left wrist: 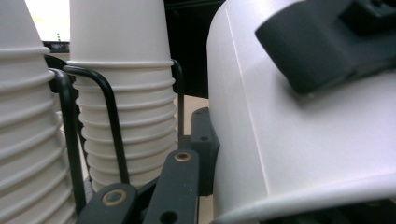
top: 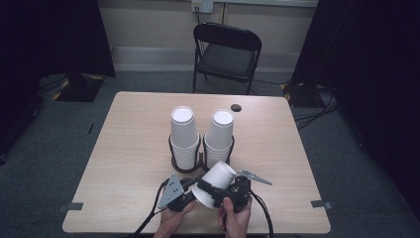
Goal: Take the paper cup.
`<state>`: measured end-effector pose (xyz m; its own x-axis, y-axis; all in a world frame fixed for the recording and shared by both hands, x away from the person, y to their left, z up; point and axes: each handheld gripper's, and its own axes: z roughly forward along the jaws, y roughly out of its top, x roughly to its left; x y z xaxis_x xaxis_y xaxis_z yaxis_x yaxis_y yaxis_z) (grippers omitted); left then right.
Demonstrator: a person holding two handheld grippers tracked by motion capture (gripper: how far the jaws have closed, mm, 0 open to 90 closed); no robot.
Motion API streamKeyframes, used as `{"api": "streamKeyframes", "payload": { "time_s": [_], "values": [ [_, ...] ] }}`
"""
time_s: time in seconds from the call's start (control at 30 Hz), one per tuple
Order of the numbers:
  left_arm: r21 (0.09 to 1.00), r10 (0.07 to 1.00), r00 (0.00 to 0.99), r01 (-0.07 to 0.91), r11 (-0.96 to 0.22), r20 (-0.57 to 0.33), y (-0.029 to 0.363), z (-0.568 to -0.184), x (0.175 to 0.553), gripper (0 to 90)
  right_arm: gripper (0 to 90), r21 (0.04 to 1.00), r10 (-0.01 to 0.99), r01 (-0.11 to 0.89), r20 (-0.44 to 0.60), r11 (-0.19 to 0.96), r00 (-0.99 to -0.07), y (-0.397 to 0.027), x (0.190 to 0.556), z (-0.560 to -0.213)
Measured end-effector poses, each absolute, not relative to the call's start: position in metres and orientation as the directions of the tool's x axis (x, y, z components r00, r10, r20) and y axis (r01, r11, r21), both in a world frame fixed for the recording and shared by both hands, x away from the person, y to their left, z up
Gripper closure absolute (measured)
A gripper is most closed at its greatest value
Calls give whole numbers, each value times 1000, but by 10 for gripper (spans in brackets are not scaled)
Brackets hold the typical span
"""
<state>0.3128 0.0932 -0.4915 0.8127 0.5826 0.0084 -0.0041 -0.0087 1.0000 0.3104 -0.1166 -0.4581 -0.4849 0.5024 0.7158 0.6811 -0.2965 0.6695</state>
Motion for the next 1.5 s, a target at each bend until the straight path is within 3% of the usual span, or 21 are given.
{"api": "streamKeyframes", "payload": {
  "time_s": [0.9,1.37,1.5],
  "values": [
    [990,513,856,117,-81,-59,104,-491,313,852,134,766,582,552,625,-329,-520,-142,319,-451],
    [972,506,862,143,-186,-30,111,-486,316,859,131,846,629,443,523,-297,-575,-154,312,-449],
    [962,484,873,182,-206,-62,113,-484,319,861,126,870,642,405,485,-283,-593,-161,309,-448]
  ]
}}
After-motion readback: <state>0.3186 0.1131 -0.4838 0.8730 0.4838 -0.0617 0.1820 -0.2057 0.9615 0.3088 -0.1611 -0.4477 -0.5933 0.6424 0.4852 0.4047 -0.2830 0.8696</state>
